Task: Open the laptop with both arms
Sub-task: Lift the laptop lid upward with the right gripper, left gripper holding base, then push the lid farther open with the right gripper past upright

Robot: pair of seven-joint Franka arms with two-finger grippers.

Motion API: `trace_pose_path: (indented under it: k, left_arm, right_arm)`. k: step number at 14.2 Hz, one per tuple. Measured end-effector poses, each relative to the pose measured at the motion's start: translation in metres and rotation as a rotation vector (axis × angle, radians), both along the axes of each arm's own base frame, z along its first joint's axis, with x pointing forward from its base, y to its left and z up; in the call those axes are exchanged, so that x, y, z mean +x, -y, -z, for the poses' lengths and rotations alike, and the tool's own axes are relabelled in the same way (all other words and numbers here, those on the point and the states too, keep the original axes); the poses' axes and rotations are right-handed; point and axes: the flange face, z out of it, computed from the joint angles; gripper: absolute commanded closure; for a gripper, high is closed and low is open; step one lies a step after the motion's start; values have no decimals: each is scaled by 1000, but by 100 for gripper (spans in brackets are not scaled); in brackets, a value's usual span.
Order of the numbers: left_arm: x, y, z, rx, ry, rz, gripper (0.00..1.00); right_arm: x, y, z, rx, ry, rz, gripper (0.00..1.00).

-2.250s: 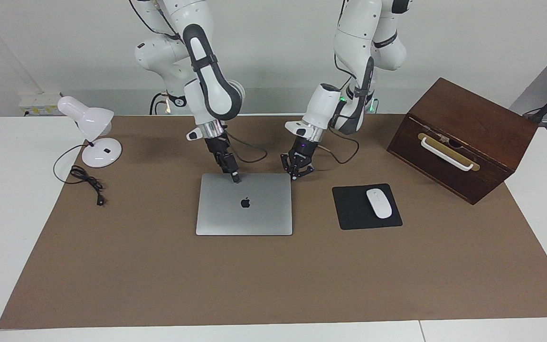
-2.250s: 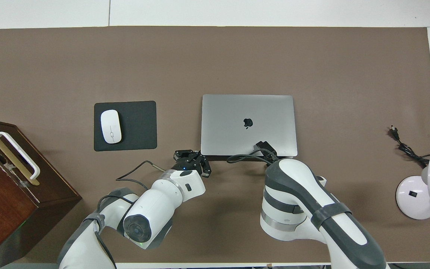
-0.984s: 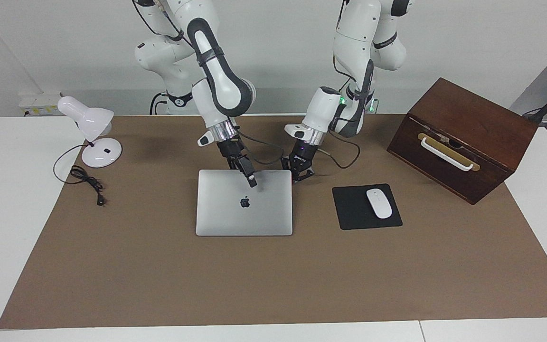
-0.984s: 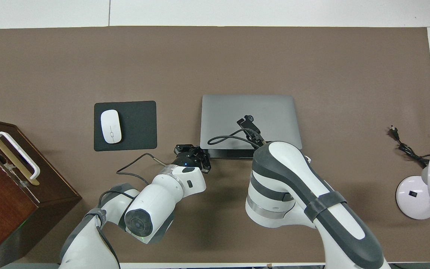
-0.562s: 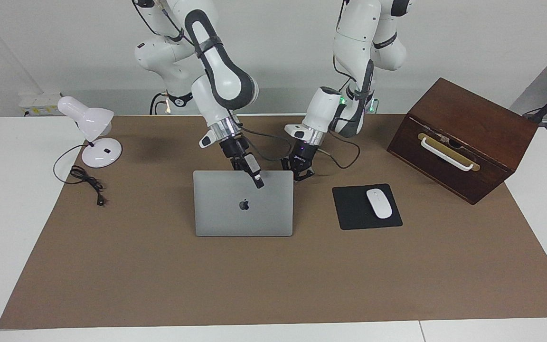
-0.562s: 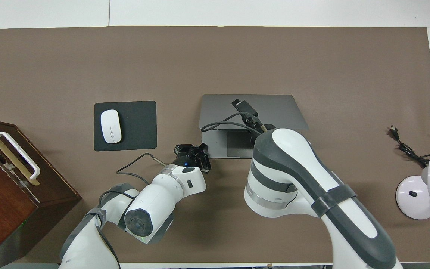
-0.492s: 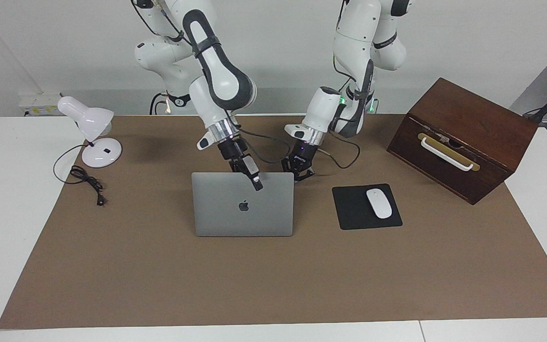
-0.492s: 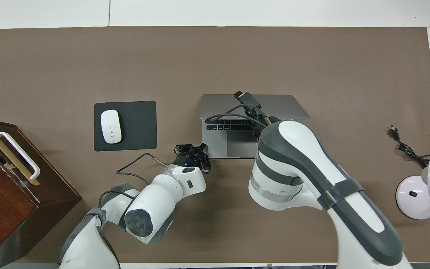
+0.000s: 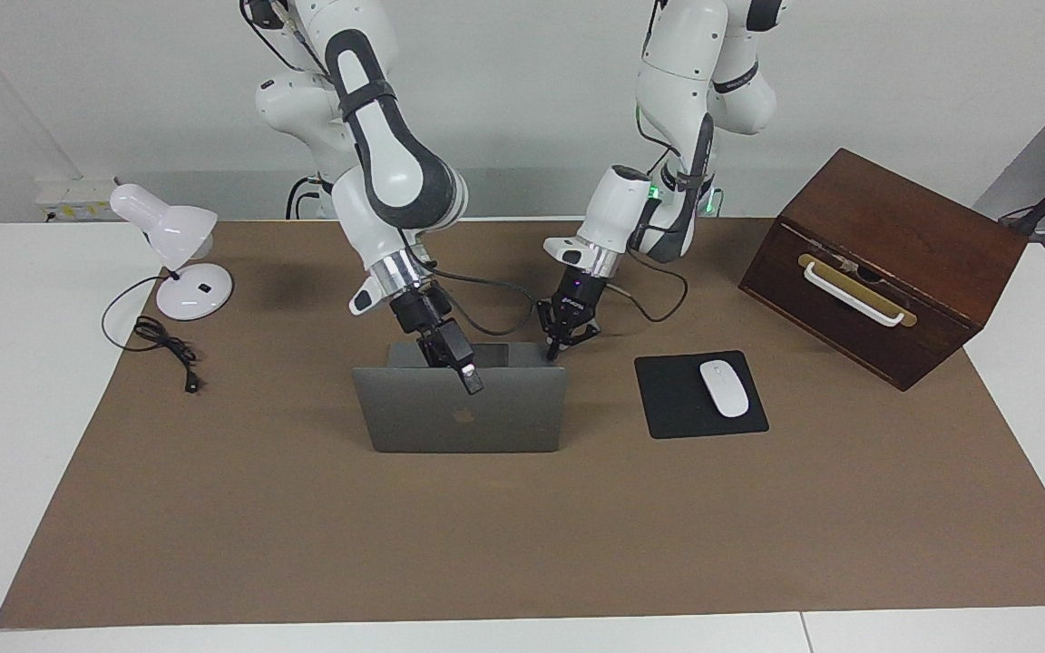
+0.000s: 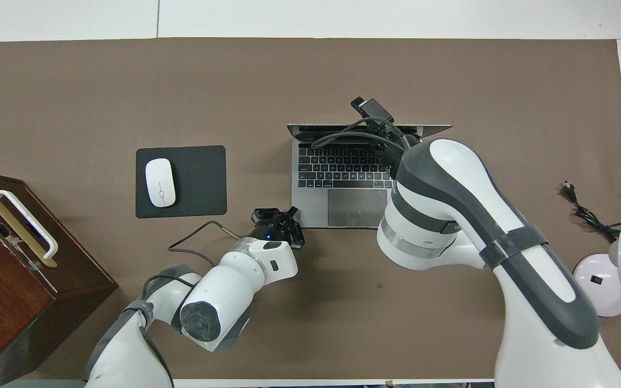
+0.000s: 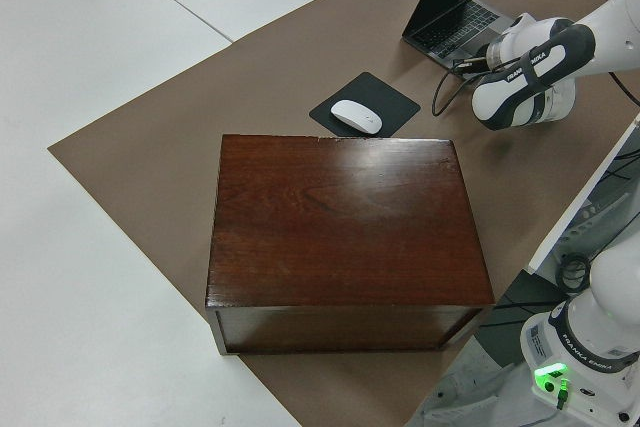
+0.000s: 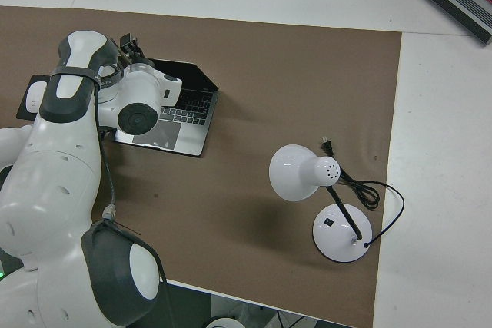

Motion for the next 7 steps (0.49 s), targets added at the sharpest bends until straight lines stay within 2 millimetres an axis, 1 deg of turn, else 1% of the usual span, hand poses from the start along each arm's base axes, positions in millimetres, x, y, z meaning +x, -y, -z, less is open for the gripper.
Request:
trace_pose_path:
  k: [2, 5, 7]
  left_arm:
    - [0, 0, 0, 0, 0, 0, 100]
    - [0, 0, 0, 0, 0, 1, 100]
    - [0, 0, 0, 1, 1, 1, 100]
  right_arm:
    - [9, 2, -6, -11, 25, -12, 0]
    - [25, 16, -12, -7, 57, -28, 0]
    - [33, 25, -12, -13, 68, -40, 0]
